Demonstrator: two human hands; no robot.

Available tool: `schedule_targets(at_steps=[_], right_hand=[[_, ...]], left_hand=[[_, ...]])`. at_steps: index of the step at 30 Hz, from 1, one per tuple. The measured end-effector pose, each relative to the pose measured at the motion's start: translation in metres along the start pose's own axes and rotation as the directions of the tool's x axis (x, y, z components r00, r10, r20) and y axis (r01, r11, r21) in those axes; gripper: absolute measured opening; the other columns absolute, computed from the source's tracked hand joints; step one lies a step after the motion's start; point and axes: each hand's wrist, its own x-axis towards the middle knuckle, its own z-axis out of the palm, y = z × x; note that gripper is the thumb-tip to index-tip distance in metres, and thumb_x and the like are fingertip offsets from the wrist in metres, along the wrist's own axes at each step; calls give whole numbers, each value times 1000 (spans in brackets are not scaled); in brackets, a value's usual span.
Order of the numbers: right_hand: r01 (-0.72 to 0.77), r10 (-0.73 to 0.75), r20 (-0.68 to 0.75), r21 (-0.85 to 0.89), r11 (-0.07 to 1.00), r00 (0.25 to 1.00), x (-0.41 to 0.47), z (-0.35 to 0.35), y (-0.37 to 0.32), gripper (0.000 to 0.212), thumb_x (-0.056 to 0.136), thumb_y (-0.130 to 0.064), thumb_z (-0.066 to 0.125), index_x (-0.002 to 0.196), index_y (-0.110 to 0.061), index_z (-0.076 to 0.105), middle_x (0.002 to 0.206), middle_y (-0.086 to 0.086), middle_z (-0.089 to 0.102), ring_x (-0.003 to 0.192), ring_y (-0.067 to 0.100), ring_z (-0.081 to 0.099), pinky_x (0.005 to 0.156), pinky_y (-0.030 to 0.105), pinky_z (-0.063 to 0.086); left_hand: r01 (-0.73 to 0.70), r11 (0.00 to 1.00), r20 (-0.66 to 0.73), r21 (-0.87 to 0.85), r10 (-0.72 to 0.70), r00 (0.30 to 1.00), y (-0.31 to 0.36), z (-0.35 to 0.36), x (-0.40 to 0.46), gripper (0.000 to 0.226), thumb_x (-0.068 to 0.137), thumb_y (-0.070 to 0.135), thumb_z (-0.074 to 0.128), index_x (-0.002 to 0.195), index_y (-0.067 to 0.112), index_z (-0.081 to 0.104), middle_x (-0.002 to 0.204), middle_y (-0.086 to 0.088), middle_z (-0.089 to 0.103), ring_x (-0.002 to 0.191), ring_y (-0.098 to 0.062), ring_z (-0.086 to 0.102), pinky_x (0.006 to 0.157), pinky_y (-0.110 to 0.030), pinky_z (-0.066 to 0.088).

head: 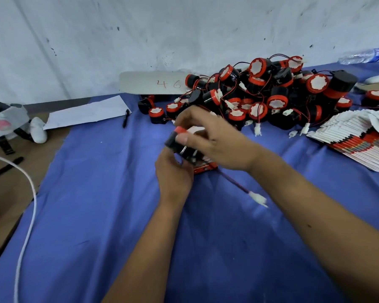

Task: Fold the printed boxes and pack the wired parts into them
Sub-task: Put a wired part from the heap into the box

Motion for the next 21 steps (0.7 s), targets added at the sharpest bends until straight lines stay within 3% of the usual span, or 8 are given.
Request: schedule_targets(at_steps=[4,7,9,11,14,17,21], right_hand=[[-88,83,56,92,992,995,0,13,6,35,97,-27,69,129,-18,60,118,-3,66,105,21,67,89,45,57],[-23,24,15,-66,998,1000,-2,2,17,38,92,-27,74,127,-19,62,119,-6,66,111,11,62,96,37,51],[-15,14,-8,-199,980,1000,-4,-4,26,42,87,-27,79,126,-22,63,120,-5,65,112,12,60,98,35,49],[-27,14,-46,-302,953,999,-5,-5,31,49,84,-28,83,128,-23,63,122,-4,64,112,12,59,98,34,48],[-54,30,-64,-420,906,998,-4,-3,34,57,80,-29,84,130,-17,59,126,-3,63,115,16,57,100,34,46],[-56,50,-25,-519,853,998,-2,3,33,53,80,-30,82,127,-17,60,129,-1,59,118,21,50,103,34,41],[-94,70,-63,-602,793,996,0,7,28,45,83,-36,79,123,-21,63,118,0,51,109,21,42,98,35,41]], left_hand=[[-6,1000,16,-21,6,1000,0,-3,2,43,91,1,61,85,43,58,75,24,59,71,13,59,61,-9,41],[28,998,16,-53,-28,999,-3,-5,2,34,92,0,53,107,23,72,83,15,67,77,3,62,65,-8,43],[27,997,22,-68,-25,999,-2,-4,2,24,101,12,52,110,23,71,95,10,72,83,-9,65,71,-21,48],[19,998,19,-63,-17,1000,-2,-3,2,21,105,21,52,112,23,72,100,8,73,86,-14,65,69,-19,46],[18,996,37,-91,-14,999,0,-1,1,25,108,31,51,119,23,72,99,12,72,87,-9,64,70,-10,45],[18,992,61,-128,-10,998,1,-2,2,28,107,27,51,128,24,70,107,11,73,98,-7,65,82,-18,51],[29,978,114,-208,-5,993,4,-5,0,37,95,27,49,123,27,72,101,11,74,97,-5,67,82,-22,54]])
